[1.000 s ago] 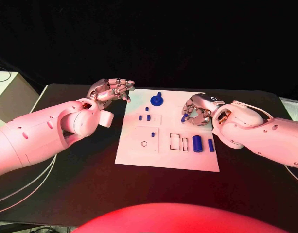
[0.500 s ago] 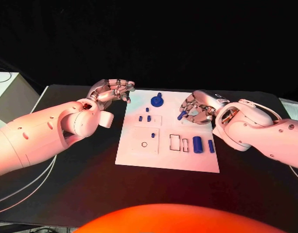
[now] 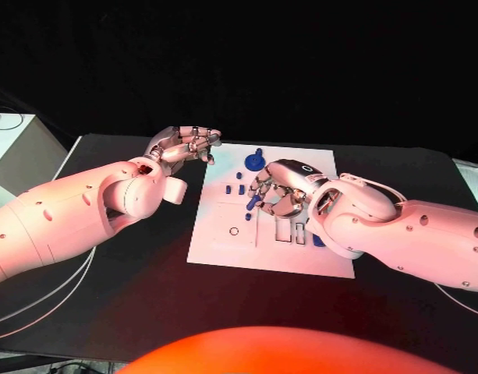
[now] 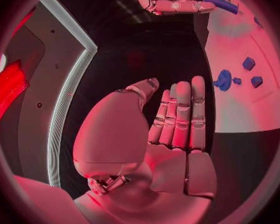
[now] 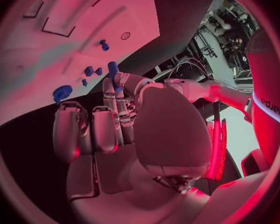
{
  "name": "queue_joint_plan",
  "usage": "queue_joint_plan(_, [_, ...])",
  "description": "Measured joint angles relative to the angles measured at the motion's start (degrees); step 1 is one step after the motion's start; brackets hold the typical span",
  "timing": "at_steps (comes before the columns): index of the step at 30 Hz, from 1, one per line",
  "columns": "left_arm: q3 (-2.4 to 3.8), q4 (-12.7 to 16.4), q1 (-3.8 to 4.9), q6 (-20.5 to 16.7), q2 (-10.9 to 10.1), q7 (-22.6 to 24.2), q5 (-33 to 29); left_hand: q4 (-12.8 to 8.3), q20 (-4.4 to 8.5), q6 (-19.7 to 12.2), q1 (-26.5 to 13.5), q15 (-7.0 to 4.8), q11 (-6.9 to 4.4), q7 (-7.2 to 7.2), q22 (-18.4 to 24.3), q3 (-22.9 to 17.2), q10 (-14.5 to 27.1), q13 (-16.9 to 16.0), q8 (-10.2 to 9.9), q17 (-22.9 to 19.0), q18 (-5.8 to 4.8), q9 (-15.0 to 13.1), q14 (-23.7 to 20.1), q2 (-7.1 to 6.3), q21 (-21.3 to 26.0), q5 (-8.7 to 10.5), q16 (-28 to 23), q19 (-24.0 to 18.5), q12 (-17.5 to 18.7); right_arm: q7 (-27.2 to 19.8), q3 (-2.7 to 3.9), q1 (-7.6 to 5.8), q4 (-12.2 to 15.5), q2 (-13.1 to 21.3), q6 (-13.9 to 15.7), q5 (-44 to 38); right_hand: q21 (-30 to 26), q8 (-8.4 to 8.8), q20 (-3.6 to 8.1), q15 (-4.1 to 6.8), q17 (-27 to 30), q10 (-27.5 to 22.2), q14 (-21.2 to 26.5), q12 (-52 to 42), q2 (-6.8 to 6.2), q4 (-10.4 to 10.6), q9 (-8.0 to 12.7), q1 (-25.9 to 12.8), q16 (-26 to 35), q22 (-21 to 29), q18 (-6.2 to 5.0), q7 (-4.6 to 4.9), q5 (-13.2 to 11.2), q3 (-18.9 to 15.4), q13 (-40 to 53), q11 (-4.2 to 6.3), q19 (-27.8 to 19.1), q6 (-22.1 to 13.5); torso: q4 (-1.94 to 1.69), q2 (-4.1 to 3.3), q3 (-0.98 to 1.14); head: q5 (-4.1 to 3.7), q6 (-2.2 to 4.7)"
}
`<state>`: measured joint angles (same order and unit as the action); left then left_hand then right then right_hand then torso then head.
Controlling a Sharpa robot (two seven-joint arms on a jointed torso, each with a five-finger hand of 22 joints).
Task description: Assemble the parts on the task board
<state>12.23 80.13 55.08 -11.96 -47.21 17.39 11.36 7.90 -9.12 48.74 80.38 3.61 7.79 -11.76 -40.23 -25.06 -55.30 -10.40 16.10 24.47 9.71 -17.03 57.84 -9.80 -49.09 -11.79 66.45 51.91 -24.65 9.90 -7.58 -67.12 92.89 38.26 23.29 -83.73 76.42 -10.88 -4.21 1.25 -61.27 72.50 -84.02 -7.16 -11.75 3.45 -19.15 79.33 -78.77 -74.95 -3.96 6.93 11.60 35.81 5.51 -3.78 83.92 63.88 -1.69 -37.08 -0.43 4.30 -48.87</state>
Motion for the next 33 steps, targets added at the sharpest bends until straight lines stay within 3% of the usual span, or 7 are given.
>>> queue_joint_plan(17, [0.0, -0.14, 0.0, 0.12, 0.32, -0.07, -0.01, 0.0, 0.0, 0.0, 0.0, 0.0, 0.0, 0.0, 0.02, 0.0, 0.0, 0.0, 0.0, -0.01, 0.0, 0.0, 0.0, 0.0, 0.0, 0.0, 0.0, 0.0, 0.02, -0.03, -0.77, 3.79, -3.42, -5.48, -0.2, -6.25, 0.0, -0.35, 0.0, 0.0, 0.05, 0.28, 0.0, 0.32, 0.59, -0.38, -0.01, 0.61, 0.0, 0.01, 0.0, 0.1, 0.4, 0.09, 0.16, -0.11, 0.0, -0.15, -0.05, -0.12, -0.05, 1.0, -0.4])
queue_joint_plan(33, [0.01, -0.14, 0.0, 0.21, 0.32, -0.15, -0.01, 0.0, 0.0, 0.0, 0.0, 0.0, 0.0, 0.0, 0.01, 0.0, 0.0, 0.0, 0.2, -0.01, 0.0, 0.0, 0.0, 0.0, 0.0, 0.0, 0.0, 0.0, 0.02, 0.31, -1.13, 4.56, -4.16, -6.41, -0.58, -9.01, 0.43, -0.36, -0.01, -0.01, 0.06, 0.28, 0.0, 0.52, 0.88, -0.71, -0.02, 0.93, 0.01, 0.02, 0.0, 0.22, 0.38, 0.24, 0.18, -0.11, -0.01, -0.23, 0.05, -0.12, -0.03, 1.58, -1.01])
